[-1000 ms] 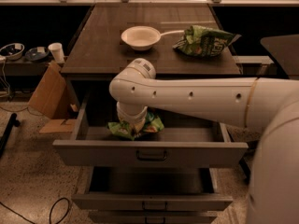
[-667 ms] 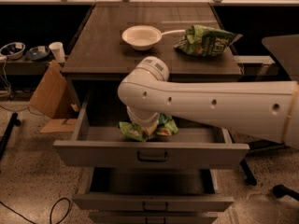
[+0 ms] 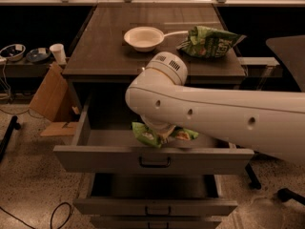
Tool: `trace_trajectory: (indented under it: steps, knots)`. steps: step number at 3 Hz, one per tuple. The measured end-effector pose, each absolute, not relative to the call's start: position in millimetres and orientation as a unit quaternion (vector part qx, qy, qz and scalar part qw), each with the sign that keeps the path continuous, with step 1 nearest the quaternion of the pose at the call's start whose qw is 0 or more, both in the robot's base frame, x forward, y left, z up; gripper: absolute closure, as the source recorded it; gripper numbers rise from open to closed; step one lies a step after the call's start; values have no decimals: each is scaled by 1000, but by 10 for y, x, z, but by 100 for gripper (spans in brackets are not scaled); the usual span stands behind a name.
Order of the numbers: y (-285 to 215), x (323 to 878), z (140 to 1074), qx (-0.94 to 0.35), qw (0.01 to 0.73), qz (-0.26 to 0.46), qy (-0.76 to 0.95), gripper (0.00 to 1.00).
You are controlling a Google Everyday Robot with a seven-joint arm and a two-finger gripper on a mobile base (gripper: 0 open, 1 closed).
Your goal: Pick green rice chip bag from top drawer and place on counter
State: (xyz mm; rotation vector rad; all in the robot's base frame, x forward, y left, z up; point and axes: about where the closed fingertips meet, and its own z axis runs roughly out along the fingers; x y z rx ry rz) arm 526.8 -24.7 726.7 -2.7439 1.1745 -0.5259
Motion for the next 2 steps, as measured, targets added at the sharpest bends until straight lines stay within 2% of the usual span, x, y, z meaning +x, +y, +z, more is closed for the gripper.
trace_trajectory:
  steps: [1, 2]
  knots:
    - [-270, 5230, 7773, -889, 49, -218, 401, 100]
    - [-88, 5224, 8506, -881, 43, -268, 387, 100]
